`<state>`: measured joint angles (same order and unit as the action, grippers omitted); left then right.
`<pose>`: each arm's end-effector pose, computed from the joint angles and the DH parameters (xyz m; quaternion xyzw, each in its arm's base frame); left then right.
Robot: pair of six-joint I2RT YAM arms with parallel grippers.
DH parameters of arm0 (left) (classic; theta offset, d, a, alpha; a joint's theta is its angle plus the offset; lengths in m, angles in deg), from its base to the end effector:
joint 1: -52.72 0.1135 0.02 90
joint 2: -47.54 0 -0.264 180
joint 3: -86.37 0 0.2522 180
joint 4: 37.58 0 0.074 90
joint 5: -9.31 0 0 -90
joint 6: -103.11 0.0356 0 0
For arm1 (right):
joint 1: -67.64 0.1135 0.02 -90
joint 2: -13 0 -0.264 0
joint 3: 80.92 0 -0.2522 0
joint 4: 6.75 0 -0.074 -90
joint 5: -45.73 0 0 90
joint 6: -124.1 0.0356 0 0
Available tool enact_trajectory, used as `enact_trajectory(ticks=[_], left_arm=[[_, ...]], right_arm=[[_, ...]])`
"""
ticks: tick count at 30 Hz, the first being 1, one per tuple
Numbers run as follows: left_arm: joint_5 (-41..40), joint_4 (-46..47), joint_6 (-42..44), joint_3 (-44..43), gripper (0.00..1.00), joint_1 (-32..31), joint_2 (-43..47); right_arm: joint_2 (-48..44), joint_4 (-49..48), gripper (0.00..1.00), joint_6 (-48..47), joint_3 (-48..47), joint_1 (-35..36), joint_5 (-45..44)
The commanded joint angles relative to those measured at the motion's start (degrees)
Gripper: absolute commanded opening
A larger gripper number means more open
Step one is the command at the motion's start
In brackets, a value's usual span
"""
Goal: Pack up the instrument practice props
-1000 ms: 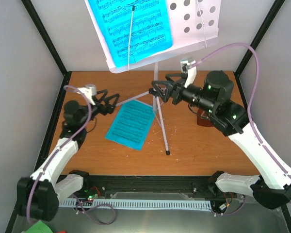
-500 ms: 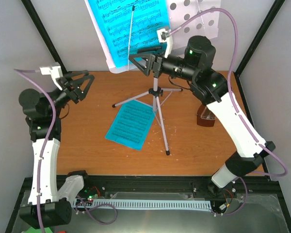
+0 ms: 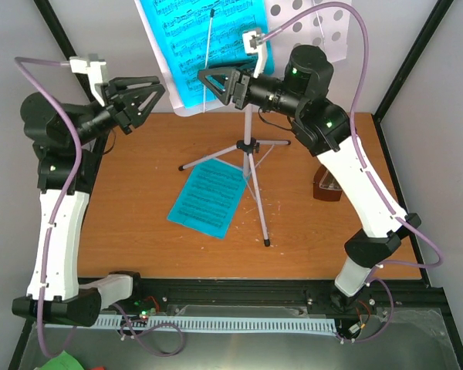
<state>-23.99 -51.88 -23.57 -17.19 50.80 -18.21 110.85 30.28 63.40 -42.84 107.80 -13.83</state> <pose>0.1955 -0.0363 0.5461 0.2349 0.5791 -0.4890 0.6086 0.2491 0.2338 0.5633 -0.2563 0.6176 0.5548 0.4951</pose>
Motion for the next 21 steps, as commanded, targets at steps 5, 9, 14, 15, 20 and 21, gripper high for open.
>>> enact_trajectory(ticks=[5,9,14,15,20,21], left_arm=[[-5.18,-5.48,5.33,-6.99,0.42,-3.27,-3.5],[-7.57,-5.37,6.26,-7.14,0.4,-3.27,-4.3],[-7.56,-3.98,6.28,-7.43,0.39,-3.6,-5.69],[-7.43,-3.94,6.34,-7.72,0.39,-3.74,-6.0],[-7.31,-3.9,6.71,-8.74,0.34,-4.24,-6.82],[-7.24,-3.84,6.72,-8.85,0.33,-4.32,-6.99]], right_arm=[[0.43,-3.12,0.54,2.28,-1.7,0.05,-0.65],[0.61,-3.18,0.54,2.25,-2.02,0.09,-1.08],[1.08,-3.31,0.54,2.33,-2.36,0.09,-1.1],[1.12,-3.38,0.54,2.35,-2.39,0.09,-1.08],[1.85,-3.73,0.53,2.6,-2.89,0.11,-0.52],[2.03,-3.75,0.52,2.65,-3.18,0.09,-0.41]])
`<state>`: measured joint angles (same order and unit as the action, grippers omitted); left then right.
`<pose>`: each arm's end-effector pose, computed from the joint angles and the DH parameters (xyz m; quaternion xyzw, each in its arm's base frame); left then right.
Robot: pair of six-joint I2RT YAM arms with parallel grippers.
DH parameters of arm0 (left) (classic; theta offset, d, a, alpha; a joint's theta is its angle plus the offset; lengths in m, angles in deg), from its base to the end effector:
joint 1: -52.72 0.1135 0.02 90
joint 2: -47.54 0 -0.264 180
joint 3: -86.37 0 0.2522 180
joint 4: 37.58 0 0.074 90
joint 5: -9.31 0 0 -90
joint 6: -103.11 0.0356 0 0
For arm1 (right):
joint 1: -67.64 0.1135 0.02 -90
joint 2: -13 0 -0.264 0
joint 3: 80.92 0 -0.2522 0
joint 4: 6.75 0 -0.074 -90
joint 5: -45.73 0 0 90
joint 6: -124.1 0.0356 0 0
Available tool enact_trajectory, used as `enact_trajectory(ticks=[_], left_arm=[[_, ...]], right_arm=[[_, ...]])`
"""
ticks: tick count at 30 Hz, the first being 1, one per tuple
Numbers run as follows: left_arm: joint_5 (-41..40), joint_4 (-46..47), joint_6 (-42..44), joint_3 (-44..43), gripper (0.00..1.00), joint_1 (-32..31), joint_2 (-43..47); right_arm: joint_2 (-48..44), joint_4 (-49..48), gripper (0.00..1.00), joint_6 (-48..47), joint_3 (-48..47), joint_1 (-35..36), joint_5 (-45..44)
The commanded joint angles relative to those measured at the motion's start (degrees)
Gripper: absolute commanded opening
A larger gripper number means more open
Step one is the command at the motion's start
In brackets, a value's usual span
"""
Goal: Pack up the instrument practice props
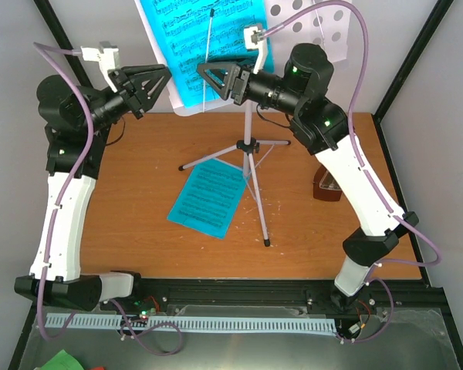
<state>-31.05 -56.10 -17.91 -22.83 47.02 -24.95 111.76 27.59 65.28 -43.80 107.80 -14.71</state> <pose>0.2311 -0.0503 0.5463 0.2151 0.5939 -0.4652 0.6202 0.2521 0.2357 0.5678 -0.2433 0.6058 0.5647 0.5049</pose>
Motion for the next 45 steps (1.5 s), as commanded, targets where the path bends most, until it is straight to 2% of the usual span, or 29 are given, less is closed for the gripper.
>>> enact_trajectory(ticks=[1,8,15,23,26,34,39,41,45], left_arm=[[-0.27,0.45,1.06,-3.4,0.32,-0.61,-0.47],[-1.17,0.23,1.75,-5.4,0.36,-1.83,-2.8],[-4.68,-3.96,5.73,-11.73,0.36,-6.58,-7.09],[-7.21,-4.04,7.2,-11.12,0.35,-6.87,-6.59],[-7.81,-4.04,7.6,-10.64,0.29,-6.87,-6.0],[-7.91,-4.04,6.83,-11.13,0.03,-6.87,-6.57],[-7.64,-4.04,6.67,-11.19,0.0,-6.87,-6.57],[-7.64,-4.04,6.72,-11.21,0.0,-6.83,-6.35],[-7.89,-4.04,6.75,-11.46,0.0,-6.87,-6.27]], right_arm=[[1.28,-1.06,0.52,0.81,-2.45,0.09,0.56],[1.86,-1.33,0.49,0.99,-3.07,0.14,0.81],[2.27,-2.01,0.49,1.08,-3.33,0.18,0.2],[3.44,-1.65,0.48,0.68,-4.56,0.19,-0.23],[3.84,-2.22,0.46,0.85,-4.77,0.18,-0.1],[4.84,-4.51,0.42,1.34,-5.0,0.17,-0.95],[5.4,-7.48,0.36,0.45,-5.09,0.2,-1.7],[5.68,-8.48,0.3,-0.22,-5.09,0.2,-1.75],[6.09,-9.62,0.1,-2.02,-4.71,0.27,-1.08]])
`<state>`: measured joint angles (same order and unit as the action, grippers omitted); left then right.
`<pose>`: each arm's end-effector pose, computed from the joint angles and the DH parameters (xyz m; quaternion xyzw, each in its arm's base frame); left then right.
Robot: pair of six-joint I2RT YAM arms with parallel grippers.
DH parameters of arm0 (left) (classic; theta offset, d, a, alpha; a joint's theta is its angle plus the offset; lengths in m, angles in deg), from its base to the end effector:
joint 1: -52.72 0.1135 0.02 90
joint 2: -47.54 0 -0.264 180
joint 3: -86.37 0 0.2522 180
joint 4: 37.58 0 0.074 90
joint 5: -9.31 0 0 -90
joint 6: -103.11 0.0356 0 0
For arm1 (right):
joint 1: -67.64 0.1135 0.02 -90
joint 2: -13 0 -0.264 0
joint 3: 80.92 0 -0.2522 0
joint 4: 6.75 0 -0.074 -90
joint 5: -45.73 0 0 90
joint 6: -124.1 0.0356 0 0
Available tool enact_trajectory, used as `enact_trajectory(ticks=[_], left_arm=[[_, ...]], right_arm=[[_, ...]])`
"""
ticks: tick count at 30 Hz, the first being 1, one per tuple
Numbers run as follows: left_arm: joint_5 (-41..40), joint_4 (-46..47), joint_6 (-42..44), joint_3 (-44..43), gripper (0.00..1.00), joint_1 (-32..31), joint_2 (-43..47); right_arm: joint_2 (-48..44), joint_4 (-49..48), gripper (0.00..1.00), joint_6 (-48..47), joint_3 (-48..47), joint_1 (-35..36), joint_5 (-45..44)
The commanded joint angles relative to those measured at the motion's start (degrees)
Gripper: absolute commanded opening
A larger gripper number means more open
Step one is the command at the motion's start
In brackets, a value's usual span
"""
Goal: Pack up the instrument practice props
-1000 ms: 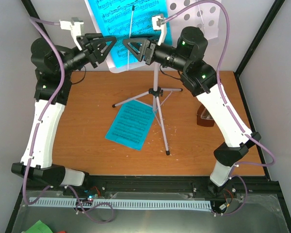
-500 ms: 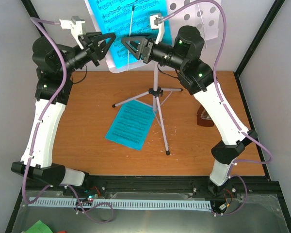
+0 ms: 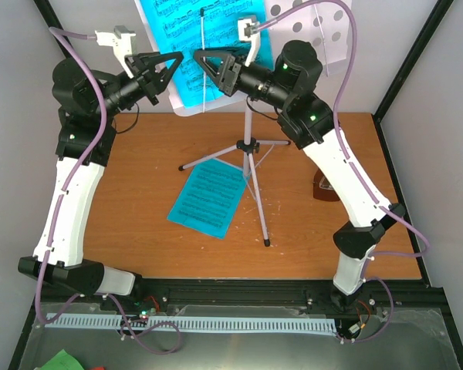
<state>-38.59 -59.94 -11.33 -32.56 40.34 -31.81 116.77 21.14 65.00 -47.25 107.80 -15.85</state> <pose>0.2503 -0.0794 0.5634 0.2294 0.5810 -0.4395 0.6455 0.2722 0.2519 0.5672 -0.2415 0.5747 0.5680 0.5373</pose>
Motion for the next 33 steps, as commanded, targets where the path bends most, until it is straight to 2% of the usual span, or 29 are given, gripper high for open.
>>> enact_trajectory(ticks=[1,3,14,16,19,22,24,27,33], left_arm=[[-0.48,-0.19,0.19,-1.86,0.0,-0.19,0.52],[-0.81,-1.73,0.06,-2.18,0.0,-0.19,0.37],[-7.01,-4.45,1.12,-7.09,0.0,0.78,0.49],[-6.81,-3.9,-0.02,-8.24,0.0,2.74,0.57],[-3.3,-1.63,-4.97,-8.97,0.0,8.93,0.77],[-4.0,-1.06,-7.37,-9.29,0.0,16.0,1.74],[-7.71,-1.07,-6.79,-9.27,0.0,19.55,2.8],[-18.45,-3.32,-3.92,-8.09,0.0,24.49,4.93],[-33.04,-3.28,0.7,2.14,0.0,31.61,10.66]], right_arm=[[1.09,-3.49,0.07,-2.25,-0.9,0.27,0.22],[0.81,-4.37,0.03,-3.31,0.28,0.35,0.53],[-2.15,-10.21,0.03,-7.15,6.97,0.58,-0.31],[-2.25,-10.4,0.03,-7.21,6.98,0.6,-0.51],[-2.17,-10.3,0.03,-7.25,6.97,0.54,-0.9],[-2.11,-10.16,0.03,-7.1,6.98,0.55,-1.32],[-2.08,-9.91,0.03,-7.1,6.98,0.55,-1.78],[-2.0,-9.44,0.03,-7.1,6.98,0.55,-2.45],[-2.1,-8.57,0.03,-7.47,6.98,0.53,-3.46]])
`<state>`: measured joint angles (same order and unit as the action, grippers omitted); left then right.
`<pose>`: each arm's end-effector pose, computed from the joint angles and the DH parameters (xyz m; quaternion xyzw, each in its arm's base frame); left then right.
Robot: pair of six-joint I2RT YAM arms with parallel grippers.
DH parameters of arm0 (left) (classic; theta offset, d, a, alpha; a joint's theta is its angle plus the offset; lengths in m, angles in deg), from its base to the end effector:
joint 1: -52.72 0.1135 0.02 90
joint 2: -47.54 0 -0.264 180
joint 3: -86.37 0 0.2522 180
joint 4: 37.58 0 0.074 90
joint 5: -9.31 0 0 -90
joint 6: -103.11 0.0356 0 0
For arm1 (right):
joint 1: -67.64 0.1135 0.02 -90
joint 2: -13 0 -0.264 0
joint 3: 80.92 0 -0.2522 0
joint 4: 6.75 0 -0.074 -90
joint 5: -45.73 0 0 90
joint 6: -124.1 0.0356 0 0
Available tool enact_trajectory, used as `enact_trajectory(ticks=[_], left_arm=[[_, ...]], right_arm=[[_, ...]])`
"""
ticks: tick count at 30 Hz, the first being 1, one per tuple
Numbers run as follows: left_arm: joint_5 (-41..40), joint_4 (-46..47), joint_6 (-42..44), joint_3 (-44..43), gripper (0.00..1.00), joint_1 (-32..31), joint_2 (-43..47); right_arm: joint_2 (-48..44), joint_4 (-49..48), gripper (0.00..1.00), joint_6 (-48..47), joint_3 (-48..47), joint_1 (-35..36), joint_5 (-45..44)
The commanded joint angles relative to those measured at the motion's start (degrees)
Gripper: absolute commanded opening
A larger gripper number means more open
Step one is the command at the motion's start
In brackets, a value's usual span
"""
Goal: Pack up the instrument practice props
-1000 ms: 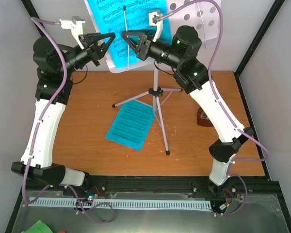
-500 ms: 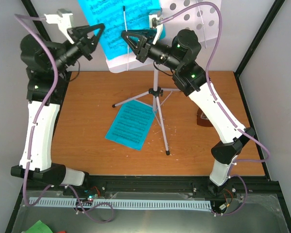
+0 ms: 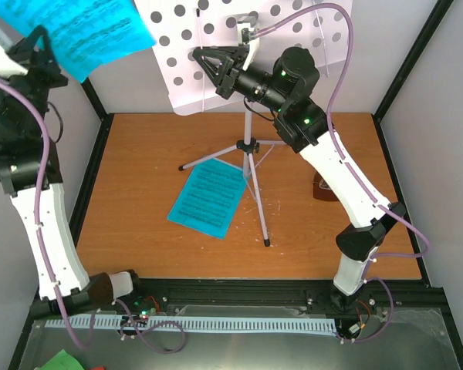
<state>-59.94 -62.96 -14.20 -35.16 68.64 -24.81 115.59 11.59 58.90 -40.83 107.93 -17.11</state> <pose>0.1987 0.0435 0.5992 -0.0576 0.5550 -0.1796 0.8102 0.2779 0.2569 0.5584 -0.2655 0.5337 0.5406 0.5936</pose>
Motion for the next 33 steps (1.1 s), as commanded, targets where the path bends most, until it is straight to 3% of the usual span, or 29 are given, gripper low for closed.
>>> enact_trajectory(ticks=[1,5,14,20,23,26,33], left_arm=[[-13.3,0.48,3.92,7.19,0.0,4.15,4.5],[-14.06,1.4,2.84,18.21,0.0,6.02,8.29],[2.71,6.17,-4.84,48.92,0.0,5.99,16.45],[11.63,6.03,-5.34,60.81,0.0,6.01,18.98],[18.16,4.46,-5.89,64.07,0.0,5.87,19.2],[22.54,2.89,-5.56,66.08,0.0,4.98,20.2],[29.35,-7.15,-1.83,65.76,0.0,-2.91,19.47]], right_arm=[[-0.95,1.1,0.03,-1.49,0.55,0.4,-2.58],[-0.84,1.06,0.17,-1.26,0.55,0.4,-2.83],[-3.53,2.14,0.44,-2.19,2.17,0.4,-0.27],[-9.03,1.35,0.81,-3.85,7.7,0.4,1.79],[-12.87,0.03,0.93,-4.66,11.95,0.4,1.8],[-18.05,-2.34,1.0,-5.56,17.5,0.4,1.91],[-31.22,-3.37,1.0,-8.97,35.07,0.4,-5.82]])
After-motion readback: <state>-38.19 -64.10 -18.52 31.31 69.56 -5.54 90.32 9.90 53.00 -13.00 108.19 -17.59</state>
